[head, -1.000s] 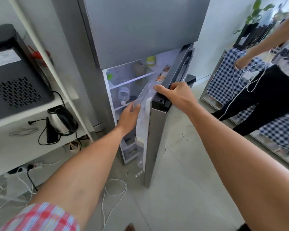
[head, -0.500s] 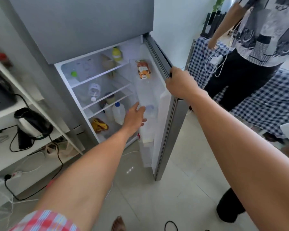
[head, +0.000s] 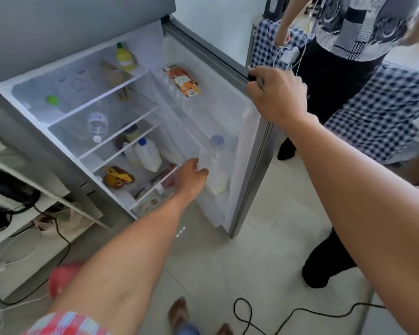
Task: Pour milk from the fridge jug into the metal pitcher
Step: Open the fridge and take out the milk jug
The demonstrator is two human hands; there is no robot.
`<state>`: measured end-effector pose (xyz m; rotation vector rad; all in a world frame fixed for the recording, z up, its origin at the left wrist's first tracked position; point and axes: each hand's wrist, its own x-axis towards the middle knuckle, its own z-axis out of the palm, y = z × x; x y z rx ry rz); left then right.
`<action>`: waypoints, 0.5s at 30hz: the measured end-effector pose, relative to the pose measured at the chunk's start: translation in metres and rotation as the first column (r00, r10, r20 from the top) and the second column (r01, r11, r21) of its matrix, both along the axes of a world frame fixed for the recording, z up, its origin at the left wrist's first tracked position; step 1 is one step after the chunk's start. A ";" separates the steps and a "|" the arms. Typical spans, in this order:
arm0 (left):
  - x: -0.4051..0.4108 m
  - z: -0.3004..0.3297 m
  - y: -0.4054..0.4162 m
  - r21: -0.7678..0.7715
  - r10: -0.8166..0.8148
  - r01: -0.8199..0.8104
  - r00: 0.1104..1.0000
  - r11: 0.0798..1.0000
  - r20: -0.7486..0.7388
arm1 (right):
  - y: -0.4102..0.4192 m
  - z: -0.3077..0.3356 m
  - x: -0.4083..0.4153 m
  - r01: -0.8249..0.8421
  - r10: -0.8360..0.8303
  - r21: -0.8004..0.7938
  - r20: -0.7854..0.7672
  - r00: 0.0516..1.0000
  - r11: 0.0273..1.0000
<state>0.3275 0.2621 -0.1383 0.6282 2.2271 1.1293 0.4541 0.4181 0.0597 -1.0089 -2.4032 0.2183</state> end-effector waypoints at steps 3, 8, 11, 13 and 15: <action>-0.003 -0.034 0.010 -0.049 -0.003 0.008 0.995 0.999 0.100 | 0.007 -0.006 -0.003 0.035 -0.034 0.031 -0.048 0.998 0.999; 0.000 -0.053 0.028 0.072 -0.004 -0.013 0.973 0.997 0.229 | 0.013 -0.016 -0.008 0.059 -0.055 0.075 -0.065 0.996 0.995; -0.006 -0.050 0.038 0.116 -0.058 0.047 0.994 0.992 0.094 | 0.013 -0.018 -0.009 0.065 -0.058 0.086 -0.084 0.995 0.994; -0.012 -0.044 0.042 0.148 -0.051 0.042 0.997 0.988 0.061 | 0.013 -0.017 -0.010 0.075 -0.067 0.074 -0.096 0.993 0.994; -0.013 -0.039 0.045 0.170 0.003 -0.009 0.999 0.985 0.037 | 0.012 -0.017 -0.010 0.074 -0.069 0.054 -0.096 0.993 0.996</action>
